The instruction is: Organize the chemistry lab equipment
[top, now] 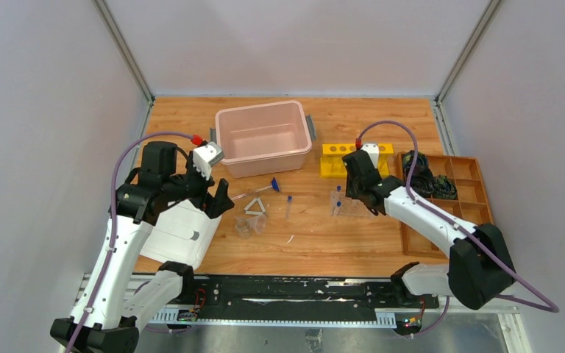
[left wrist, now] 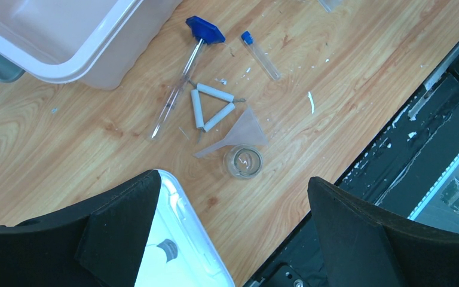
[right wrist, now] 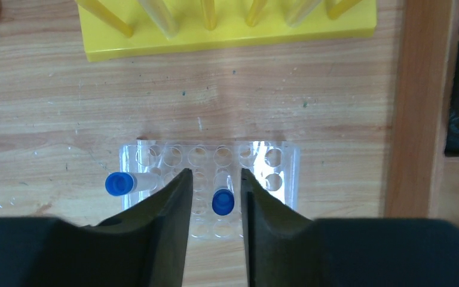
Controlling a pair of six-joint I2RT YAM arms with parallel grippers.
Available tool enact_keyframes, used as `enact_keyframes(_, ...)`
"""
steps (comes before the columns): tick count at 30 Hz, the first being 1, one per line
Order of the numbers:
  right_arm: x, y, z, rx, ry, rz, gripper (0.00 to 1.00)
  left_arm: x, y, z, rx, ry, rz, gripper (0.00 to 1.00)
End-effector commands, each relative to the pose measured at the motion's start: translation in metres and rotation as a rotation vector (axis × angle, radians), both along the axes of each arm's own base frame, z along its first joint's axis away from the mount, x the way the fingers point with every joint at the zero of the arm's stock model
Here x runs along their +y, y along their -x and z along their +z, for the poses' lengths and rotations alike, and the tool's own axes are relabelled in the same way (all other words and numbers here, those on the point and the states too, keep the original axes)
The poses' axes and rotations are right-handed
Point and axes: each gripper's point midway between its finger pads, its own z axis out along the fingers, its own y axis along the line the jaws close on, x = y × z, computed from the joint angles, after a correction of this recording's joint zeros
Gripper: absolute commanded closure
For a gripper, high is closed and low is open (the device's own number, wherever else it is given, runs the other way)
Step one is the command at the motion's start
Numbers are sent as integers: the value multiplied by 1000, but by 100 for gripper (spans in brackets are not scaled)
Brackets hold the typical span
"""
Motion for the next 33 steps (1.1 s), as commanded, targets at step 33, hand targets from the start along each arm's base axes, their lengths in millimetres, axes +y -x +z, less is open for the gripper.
enact_keyframes(33, 207, 5, -36, 223, -202, 259, 50, -1, -4, 10, -27, 10, 10, 0)
